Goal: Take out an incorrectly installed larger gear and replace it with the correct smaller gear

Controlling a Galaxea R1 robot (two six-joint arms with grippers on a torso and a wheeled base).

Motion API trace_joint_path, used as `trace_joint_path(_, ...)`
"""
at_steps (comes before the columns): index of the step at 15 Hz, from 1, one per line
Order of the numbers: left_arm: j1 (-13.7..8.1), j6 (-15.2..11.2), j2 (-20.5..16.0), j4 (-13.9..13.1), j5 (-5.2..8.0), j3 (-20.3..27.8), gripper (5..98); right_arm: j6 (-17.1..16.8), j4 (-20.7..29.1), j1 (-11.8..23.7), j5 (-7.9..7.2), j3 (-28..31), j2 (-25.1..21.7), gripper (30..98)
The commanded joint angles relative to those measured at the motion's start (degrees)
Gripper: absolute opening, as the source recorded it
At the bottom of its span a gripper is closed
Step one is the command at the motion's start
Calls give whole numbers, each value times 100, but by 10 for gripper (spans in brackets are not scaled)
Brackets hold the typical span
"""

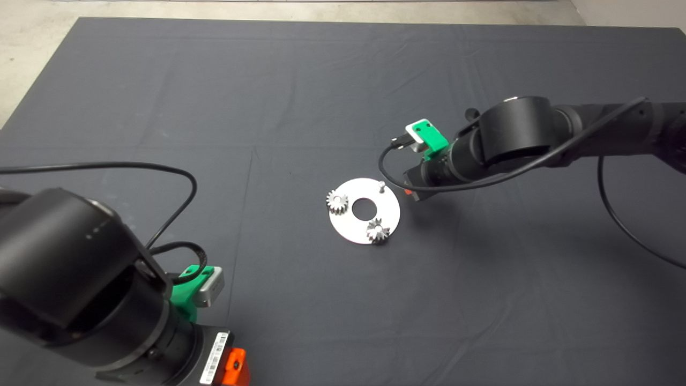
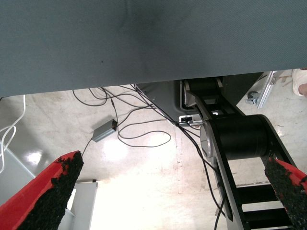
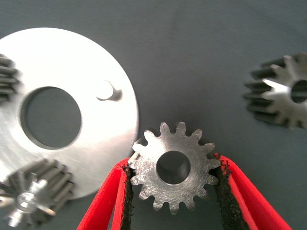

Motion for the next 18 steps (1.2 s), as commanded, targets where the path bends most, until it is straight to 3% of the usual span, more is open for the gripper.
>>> trace_joint_path(1, -63, -25, -24, -94, 25, 87, 976, -19, 146, 338, 7, -144, 173, 381)
trace_joint_path(7, -68, -25, -15, -94, 34, 87, 976, -27, 301, 438, 28, -144, 131, 377)
trace_joint_path(18, -70, -23, -15, -94, 34, 87, 976, -98, 266, 375, 86, -347, 454, 377)
